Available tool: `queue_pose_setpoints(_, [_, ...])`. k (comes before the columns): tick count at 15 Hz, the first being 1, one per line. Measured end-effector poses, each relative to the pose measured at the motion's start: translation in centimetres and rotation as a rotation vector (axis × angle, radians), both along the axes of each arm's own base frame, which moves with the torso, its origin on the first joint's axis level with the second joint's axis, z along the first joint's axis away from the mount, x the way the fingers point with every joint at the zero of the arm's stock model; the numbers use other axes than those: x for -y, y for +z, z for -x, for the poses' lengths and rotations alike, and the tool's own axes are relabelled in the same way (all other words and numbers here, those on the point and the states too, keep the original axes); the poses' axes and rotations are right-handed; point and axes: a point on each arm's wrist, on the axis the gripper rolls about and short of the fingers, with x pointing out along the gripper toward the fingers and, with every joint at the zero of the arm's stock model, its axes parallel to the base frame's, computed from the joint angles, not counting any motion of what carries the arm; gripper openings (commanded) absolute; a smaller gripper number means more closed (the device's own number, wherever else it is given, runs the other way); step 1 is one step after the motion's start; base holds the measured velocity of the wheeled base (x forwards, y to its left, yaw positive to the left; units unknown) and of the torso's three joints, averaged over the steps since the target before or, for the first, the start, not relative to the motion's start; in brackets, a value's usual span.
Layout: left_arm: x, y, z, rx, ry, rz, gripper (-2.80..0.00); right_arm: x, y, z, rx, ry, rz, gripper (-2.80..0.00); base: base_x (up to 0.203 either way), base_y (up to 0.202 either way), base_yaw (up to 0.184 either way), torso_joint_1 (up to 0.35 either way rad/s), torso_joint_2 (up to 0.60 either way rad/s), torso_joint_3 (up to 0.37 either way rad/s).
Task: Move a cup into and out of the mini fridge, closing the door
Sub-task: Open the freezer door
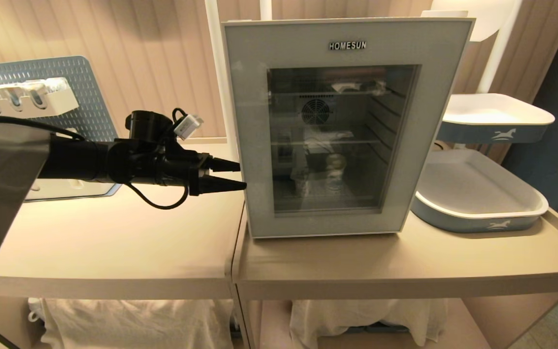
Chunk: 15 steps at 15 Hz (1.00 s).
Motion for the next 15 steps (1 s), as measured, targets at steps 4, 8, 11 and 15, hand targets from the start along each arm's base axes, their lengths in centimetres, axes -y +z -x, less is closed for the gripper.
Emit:
queue_pose_setpoints(4, [0.5, 0.6, 2.8, -0.024, -0.035, -0.001, 0.00, 0.0, 0.0, 0.0, 0.000, 0.001, 0.000, -2.80, 0.000, 0.000, 0.000, 0.000, 0.00, 0.000])
queue_pose_setpoints(8, [0.1, 1.9, 7.4, -0.032, -0.059, 0.002, 0.00, 0.0, 0.0, 0.0, 0.001, 0.001, 0.000, -2.80, 0.000, 0.000, 0.000, 0.000, 0.00, 0.000])
queue_pose_setpoints(11, [1.6, 3.3, 12.3, -0.020, -0.140, 0.002, 0.00, 0.0, 0.0, 0.0, 0.001, 0.001, 0.000, -2.80, 0.000, 0.000, 0.000, 0.000, 0.00, 0.000])
queue_pose_setpoints(15, [4.8, 5.1, 21.3, 0.029, -0.348, 0.000, 0.00, 0.0, 0.0, 0.0, 0.000, 0.001, 0.000, -2.80, 0.000, 0.000, 0.000, 0.000, 0.00, 0.000])
